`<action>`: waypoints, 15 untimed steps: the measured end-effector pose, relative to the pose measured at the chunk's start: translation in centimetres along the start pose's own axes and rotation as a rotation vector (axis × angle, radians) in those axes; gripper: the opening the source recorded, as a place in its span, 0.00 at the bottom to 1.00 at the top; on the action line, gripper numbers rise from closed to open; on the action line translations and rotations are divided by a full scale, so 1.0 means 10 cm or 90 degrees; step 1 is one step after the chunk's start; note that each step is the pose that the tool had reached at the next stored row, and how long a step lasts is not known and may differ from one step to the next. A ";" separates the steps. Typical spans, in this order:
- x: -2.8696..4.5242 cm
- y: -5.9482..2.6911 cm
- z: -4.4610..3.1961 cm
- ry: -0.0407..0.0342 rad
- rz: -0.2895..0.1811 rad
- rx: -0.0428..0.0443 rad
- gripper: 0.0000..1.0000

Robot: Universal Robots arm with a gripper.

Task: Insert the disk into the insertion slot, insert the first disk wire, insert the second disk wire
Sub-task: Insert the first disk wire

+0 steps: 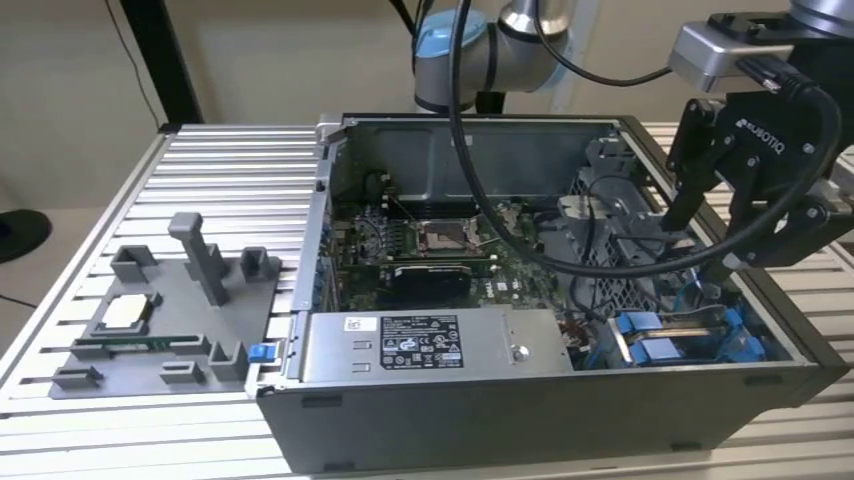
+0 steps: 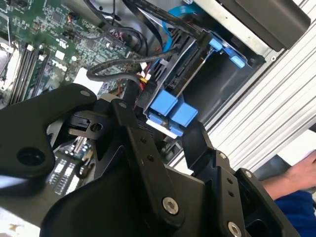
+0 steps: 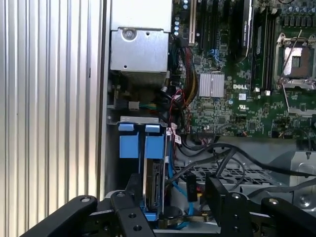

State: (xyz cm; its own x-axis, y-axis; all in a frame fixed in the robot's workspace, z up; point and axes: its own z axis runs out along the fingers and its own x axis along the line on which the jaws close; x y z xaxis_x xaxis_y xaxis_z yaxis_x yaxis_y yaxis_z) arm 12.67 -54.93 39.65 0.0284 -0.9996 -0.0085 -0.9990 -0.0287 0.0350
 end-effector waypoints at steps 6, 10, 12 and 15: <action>-0.012 -0.001 0.027 0.0011 -0.032 0.0007 1.00; -0.012 -0.001 0.027 0.0012 -0.032 0.0008 1.00; -0.012 -0.001 0.028 0.0012 -0.032 0.0008 1.00; -0.012 -0.001 0.028 0.0012 -0.033 0.0009 1.00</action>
State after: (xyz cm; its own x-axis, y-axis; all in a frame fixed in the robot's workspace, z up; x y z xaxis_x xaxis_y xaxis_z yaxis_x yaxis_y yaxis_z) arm 12.67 -54.81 39.37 0.0794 -0.9968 -0.0083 -0.9963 -0.0797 0.0332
